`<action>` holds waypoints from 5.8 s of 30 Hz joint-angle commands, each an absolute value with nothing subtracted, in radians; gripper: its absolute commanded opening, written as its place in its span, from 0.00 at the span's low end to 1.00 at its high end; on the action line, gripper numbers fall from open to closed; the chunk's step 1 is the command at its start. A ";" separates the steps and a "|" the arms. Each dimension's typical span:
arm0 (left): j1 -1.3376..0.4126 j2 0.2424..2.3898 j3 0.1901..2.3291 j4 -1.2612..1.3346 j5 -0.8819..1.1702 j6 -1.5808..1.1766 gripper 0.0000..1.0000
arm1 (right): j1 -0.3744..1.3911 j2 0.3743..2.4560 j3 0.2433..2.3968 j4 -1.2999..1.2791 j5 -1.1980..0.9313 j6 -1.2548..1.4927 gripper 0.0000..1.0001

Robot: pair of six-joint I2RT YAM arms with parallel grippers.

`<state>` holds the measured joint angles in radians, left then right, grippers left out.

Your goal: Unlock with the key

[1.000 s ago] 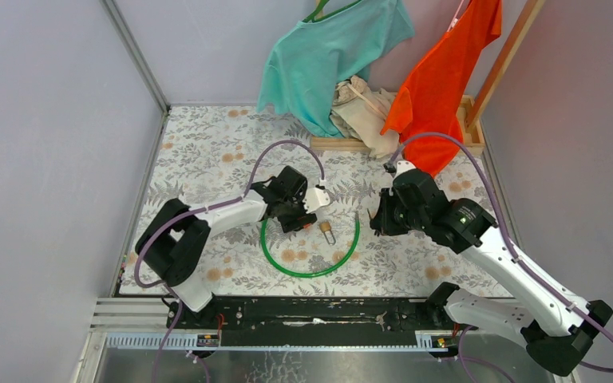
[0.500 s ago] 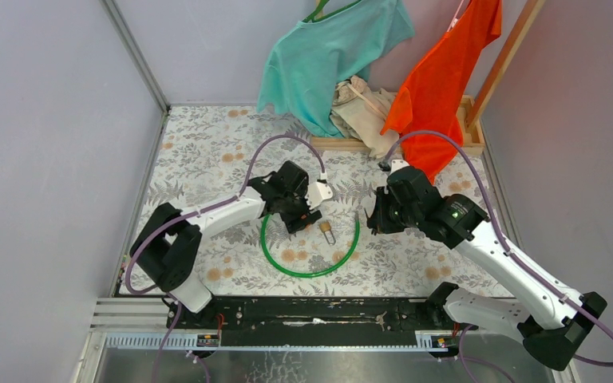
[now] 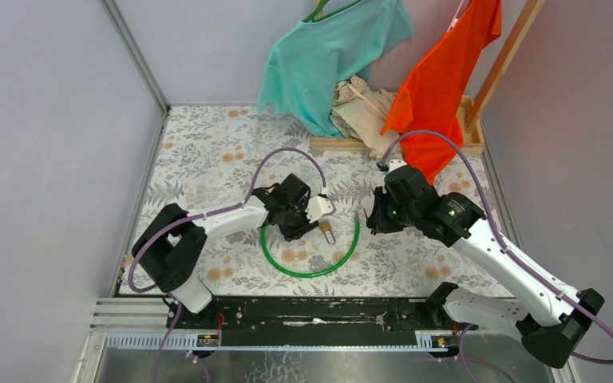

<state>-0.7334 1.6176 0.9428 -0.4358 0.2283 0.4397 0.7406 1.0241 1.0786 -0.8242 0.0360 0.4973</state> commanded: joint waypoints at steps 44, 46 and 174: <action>-0.561 1.327 1.125 -0.882 0.729 0.758 0.00 | 0.746 1.001 1.142 -0.806 0.082 0.471 0.00; -0.561 1.320 1.193 -0.999 0.704 0.831 0.00 | 0.747 1.011 1.153 -0.814 0.087 0.470 0.00; -0.855 1.183 0.626 -0.417 0.218 0.836 0.85 | 0.745 1.004 1.182 -0.782 0.069 0.438 0.00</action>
